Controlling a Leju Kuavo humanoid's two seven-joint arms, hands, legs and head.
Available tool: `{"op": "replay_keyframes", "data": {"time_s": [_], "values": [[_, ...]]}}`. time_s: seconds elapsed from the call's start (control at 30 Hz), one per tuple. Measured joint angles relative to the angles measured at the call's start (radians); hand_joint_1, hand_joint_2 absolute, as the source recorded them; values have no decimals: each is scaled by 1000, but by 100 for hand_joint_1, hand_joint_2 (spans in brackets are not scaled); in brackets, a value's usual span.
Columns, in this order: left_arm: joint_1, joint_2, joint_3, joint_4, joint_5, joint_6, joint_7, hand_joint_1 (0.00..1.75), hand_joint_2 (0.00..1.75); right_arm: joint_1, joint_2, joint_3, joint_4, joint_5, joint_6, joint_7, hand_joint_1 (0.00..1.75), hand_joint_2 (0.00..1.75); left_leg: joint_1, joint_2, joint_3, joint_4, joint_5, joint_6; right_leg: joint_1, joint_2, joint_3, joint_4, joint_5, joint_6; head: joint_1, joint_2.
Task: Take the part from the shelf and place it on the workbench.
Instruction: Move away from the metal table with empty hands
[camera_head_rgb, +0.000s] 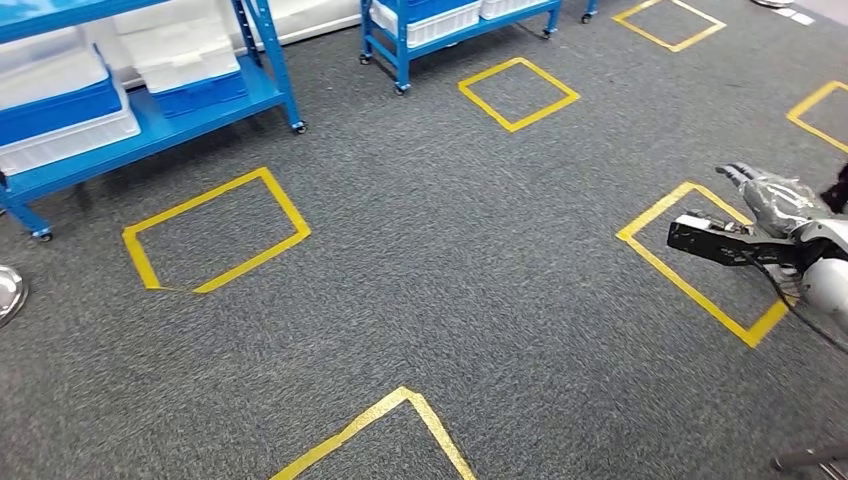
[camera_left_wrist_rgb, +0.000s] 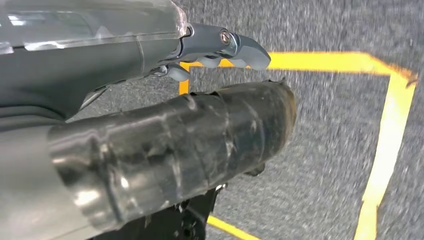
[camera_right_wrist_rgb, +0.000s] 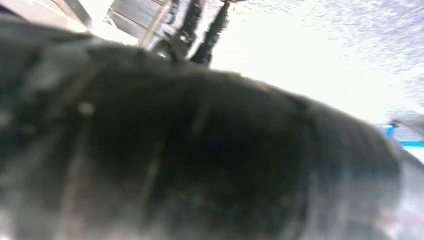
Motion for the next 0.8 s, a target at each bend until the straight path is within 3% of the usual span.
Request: {"op": "replay_keyframes", "data": {"time_s": [0.03,0.1,0.17,0.23,0.27,0.33,0.4,0.47,0.5,0.57,0.63,0.7,0.77,0.8], "values": [[0,0,0,0,0,0,0,0,0,2,0,-1,1,0,0,0,0,0,0,-13,0,3,-1,-1,-1,5,21,-50,36,-2,0,0],[0,0,0,0,0,0,0,0,0,2,-1,-3,2,0,0,0,0,0,-1,-37,-2,9,-2,-5,-3,43,79,-181,96,-8,0,0],[0,-1,0,0,0,0,0,0,0,2,-5,-4,3,0,0,0,0,0,2,-61,-13,12,1,-14,-3,74,106,-246,110,-13,0,0],[2,-1,0,0,0,0,1,0,0,0,-6,-5,4,0,1,0,0,0,5,-85,-23,9,7,-28,-1,63,107,-252,110,-20,0,0],[4,-1,1,0,0,0,2,0,0,-1,-3,-5,4,1,1,0,0,0,5,-83,-26,11,6,-34,-2,51,109,-257,113,-26,0,0],[4,-2,1,0,0,0,4,0,0,-2,0,-6,4,2,2,-2,0,0,1,-35,-51,57,-24,-42,-4,24,116,-269,119,-39,-2,0],[0,-3,1,0,-1,0,5,0,0,2,-1,-10,6,2,3,-3,0,0,2,29,-107,177,-87,-48,-2,-4,119,-272,119,-48,-4,0],[-2,-3,1,0,-2,0,7,0,0,13,-3,-16,7,3,3,-4,0,0,6,49,-154,278,-122,-52,1,-33,120,-271,117,-49,-3,0],[-1,-3,1,0,-3,0,7,0,0,23,-4,-19,7,5,2,-5,0,0,7,52,-154,284,-115,-52,2,-46,121,-270,116,-49,-3,0],[1,-3,2,0,-8,1,8,0,0,48,-4,-31,6,14,2,-8,0,0,7,66,-94,179,-57,-47,4,-73,124,-268,111,-46,-4,0],[1,-1,3,0,-11,1,7,0,0,69,-4,-51,5,22,0,-11,0,0,-2,99,-23,51,-18,-38,9,-96,128,-264,104,-39,-3,0],[0,0,4,0,-12,1,6,0,0,86,-3,-71,5,31,-3,-16,0,0,-9,107,-3,10,-16,-29,14,-117,132,-263,99,-30,-3,0],[2,0,6,0,-14,1,6,0,0,106,1,-87,5,41,-7,-21,0,0,-7,83,-1,2,-11,-19,13,-132,139,-265,95,-20,-3,0],[3,0,7,0,-15,1,6,0,0,119,4,-95,5,44,-10,-25,0,0,-4,72,3,-4,-7,-13,10,-118,139,-257,86,-16,-2,0]]}}
